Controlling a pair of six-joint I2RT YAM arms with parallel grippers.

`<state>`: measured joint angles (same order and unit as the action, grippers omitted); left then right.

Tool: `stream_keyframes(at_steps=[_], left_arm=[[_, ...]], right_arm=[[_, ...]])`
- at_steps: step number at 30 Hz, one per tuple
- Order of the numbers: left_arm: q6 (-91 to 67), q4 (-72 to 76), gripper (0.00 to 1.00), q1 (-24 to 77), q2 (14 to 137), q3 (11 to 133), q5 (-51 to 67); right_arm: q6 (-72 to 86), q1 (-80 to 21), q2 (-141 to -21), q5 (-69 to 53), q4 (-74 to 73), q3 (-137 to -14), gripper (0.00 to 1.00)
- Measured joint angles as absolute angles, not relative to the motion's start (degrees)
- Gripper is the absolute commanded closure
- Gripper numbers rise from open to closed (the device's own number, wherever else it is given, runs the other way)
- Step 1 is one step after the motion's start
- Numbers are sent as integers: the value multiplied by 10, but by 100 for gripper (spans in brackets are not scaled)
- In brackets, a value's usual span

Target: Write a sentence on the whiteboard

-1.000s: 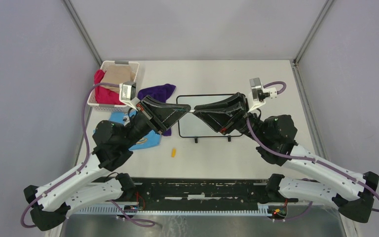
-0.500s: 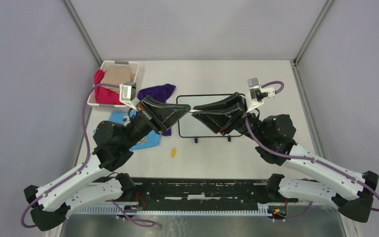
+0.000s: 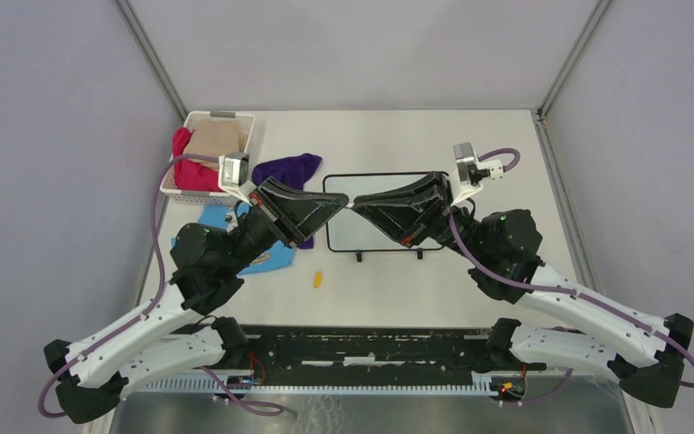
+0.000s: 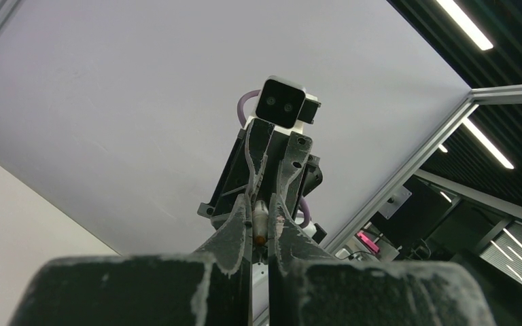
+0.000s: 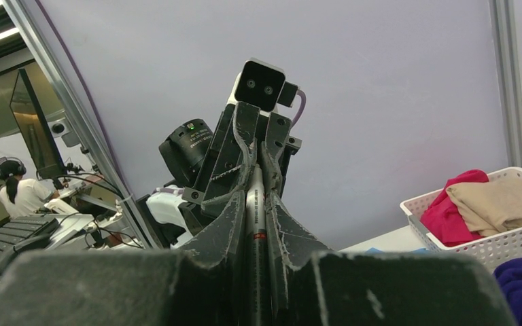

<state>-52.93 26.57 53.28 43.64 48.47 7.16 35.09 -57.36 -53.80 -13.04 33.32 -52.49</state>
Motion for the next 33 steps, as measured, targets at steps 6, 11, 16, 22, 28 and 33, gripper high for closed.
stream_keyframes(at_steps=[6,11,16,22,28,33], left_arm=[[-528,258,51,534,435,485,71],[-515,216,25,533,424,484,56],[-485,137,17,533,385,484,12],[-406,-2,16,533,320,492,-82],[-296,-131,16,533,311,506,-196],[-223,-184,16,533,328,507,-262]], right_arm=[[342,-574,-535,-130,328,-525,100],[302,-574,-503,-110,303,-525,100],[227,-574,-445,-41,223,-525,100],[130,-574,-413,114,50,-542,100],[82,-574,-442,270,-90,-562,100],[67,-574,-481,335,-152,-562,100]])
